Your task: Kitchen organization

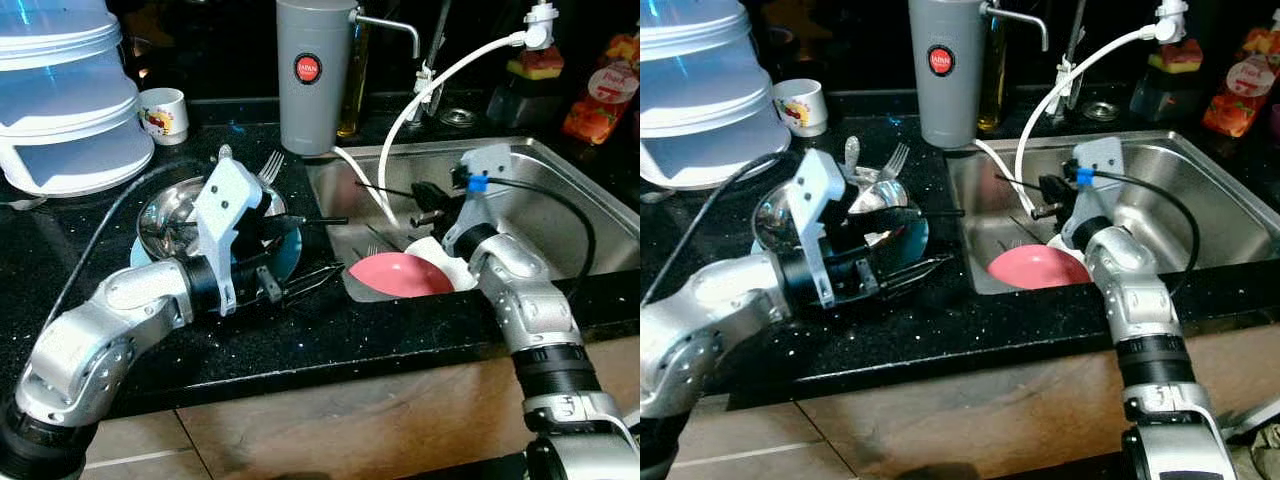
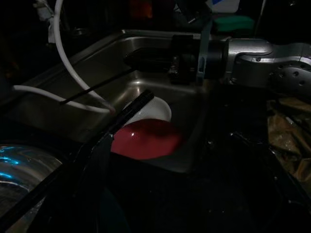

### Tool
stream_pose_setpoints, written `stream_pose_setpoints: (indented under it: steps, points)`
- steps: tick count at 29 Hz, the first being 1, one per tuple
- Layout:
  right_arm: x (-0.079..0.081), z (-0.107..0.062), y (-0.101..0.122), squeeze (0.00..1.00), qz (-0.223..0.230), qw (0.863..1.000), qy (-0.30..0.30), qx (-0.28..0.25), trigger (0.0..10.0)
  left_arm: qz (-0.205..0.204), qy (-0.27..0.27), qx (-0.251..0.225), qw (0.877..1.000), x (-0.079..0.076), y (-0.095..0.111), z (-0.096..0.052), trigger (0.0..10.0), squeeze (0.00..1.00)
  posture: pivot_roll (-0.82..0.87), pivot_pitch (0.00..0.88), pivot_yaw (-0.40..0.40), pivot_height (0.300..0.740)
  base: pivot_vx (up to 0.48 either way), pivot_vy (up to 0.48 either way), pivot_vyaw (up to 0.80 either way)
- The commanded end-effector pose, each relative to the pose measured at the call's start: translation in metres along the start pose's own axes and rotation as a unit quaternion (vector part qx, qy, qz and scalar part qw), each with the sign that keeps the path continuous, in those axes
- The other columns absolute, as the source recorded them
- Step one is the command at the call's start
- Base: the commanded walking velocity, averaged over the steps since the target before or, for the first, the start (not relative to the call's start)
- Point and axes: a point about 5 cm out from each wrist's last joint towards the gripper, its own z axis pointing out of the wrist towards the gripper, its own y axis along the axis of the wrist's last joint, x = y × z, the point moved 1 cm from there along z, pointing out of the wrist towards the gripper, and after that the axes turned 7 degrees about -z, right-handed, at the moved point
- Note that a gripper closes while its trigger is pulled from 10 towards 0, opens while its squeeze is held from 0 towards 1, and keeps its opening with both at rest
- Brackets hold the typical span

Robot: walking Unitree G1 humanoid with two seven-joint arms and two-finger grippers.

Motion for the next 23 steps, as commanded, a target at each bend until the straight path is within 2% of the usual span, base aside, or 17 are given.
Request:
stream_pose_setpoints:
  steps: [1, 3, 5, 6, 7, 8, 9, 22, 23]
  points:
    - [0.003, 0.000, -0.006, 0.00, -0.023, 1.000, 0.006, 0.013, 2.1, 0.003, 0.009, 0.023, 1.000, 0.002, -0.009, -0.002, 10.0, 0.00, 0.05, 0.073, -0.015, 0.740, 0.000, 0.000, 0.00]
    - [0.004, 0.001, -0.008, 0.00, -0.028, 0.999, 0.009, 0.019, 2.1, 0.003, 0.010, 0.025, 1.000, 0.002, -0.009, -0.002, 10.0, 0.00, 0.05, 0.074, -0.016, 0.740, 0.000, 0.000, 0.00]
    - [0.011, 0.001, -0.015, 0.00, -0.040, 0.998, 0.025, 0.038, 4.9, -0.002, 0.015, 0.026, 1.000, 0.003, -0.011, -0.002, 10.0, 0.00, 0.05, 0.075, -0.017, 0.740, 0.000, 0.000, 0.00]
    - [0.014, 0.001, -0.017, 0.00, -0.044, 0.998, 0.032, 0.044, 6.8, -0.005, 0.015, 0.025, 1.000, 0.002, -0.011, -0.001, 10.0, 0.00, 0.05, 0.075, -0.017, 0.740, 0.000, 0.000, 0.00]
    - [0.016, 0.001, -0.018, 0.00, -0.047, 0.997, 0.037, 0.047, 7.3, -0.006, 0.015, 0.024, 1.000, 0.002, -0.012, -0.001, 10.0, 0.00, 0.05, 0.075, -0.017, 0.740, 0.000, 0.000, 0.00]
    - [0.016, 0.001, -0.018, 0.00, -0.047, 0.997, 0.037, 0.047, 7.3, -0.006, 0.015, 0.024, 1.000, 0.002, -0.012, -0.001, 10.0, 0.00, 0.05, 0.075, -0.017, 0.740, 0.000, 0.000, 0.00]
    - [0.018, 0.001, -0.019, 0.00, -0.049, 0.997, 0.041, 0.052, 10.0, -0.006, 0.014, 0.023, 1.000, 0.001, -0.012, 0.000, 10.0, 0.00, 0.05, 0.077, -0.016, 0.740, 0.000, 0.000, 0.00]
    - [0.019, 0.001, -0.023, 0.00, -0.056, 0.995, 0.052, 0.063, 10.0, -0.004, 0.018, 0.014, 1.000, 0.002, -0.010, 0.001, 10.0, 0.00, 0.05, 0.083, -0.018, 0.740, 0.000, 0.000, 0.00]
    - [0.020, 0.001, -0.023, 0.17, -0.055, 0.995, 0.052, 0.064, 10.0, -0.005, 0.019, 0.013, 1.000, 0.002, -0.010, 0.001, 10.0, 0.00, 0.05, 0.083, -0.018, 0.740, 0.000, 0.000, 0.00]
